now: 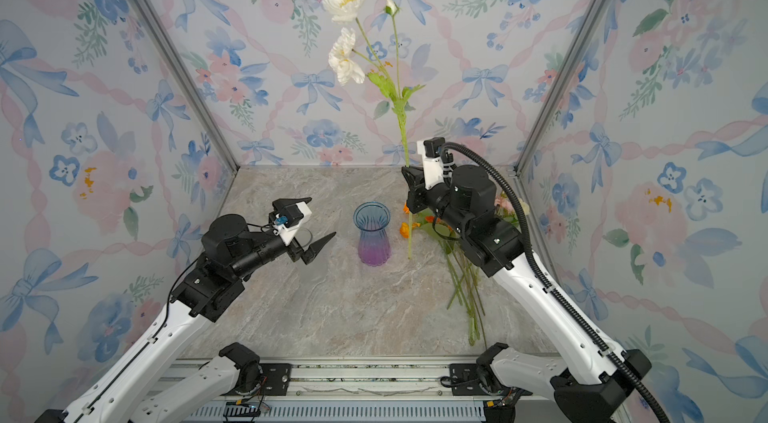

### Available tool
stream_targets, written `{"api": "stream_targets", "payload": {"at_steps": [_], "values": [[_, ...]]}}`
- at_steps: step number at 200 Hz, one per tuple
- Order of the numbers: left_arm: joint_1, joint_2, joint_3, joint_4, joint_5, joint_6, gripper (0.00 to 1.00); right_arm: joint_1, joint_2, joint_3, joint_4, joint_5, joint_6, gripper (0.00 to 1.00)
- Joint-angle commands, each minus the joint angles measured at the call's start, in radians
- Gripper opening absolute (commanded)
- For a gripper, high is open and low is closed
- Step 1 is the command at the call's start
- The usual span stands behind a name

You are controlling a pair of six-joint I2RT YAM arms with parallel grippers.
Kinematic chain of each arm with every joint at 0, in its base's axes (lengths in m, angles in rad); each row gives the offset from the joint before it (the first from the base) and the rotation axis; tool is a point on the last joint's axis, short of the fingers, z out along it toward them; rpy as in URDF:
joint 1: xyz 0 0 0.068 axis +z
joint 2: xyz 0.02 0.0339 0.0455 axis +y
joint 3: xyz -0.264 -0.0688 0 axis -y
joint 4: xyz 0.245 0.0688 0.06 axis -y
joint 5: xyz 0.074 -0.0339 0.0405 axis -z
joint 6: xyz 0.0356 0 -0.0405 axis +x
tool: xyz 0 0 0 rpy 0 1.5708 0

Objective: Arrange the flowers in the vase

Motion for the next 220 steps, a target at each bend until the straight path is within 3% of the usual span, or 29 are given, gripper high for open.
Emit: {"api": "stream_targets", "payload": {"at_steps": [1,49,79,171,220], "values": [[0.024,0.011,0.0,0.039,0.047,-0.046,0.98,0.021,0.057,0.089,0.163,0.013,-0.035,0.0],[0.033,0.06,0.003,0.064,0.132,-0.083,0.98,0.067,0.185,0.101,0.405,0.031,-0.044,0.0],[0.033,0.061,0.005,0.064,0.139,-0.083,0.98,0.074,0.249,0.098,0.451,0.045,-0.018,0.0],[0.039,0.08,0.005,0.072,0.179,-0.097,0.98,0.118,0.32,-0.255,0.821,0.11,-0.003,0.0],[0.039,0.096,0.003,0.072,0.179,-0.098,0.98,0.149,0.38,-0.329,0.868,0.08,0.023,0.0]]}}
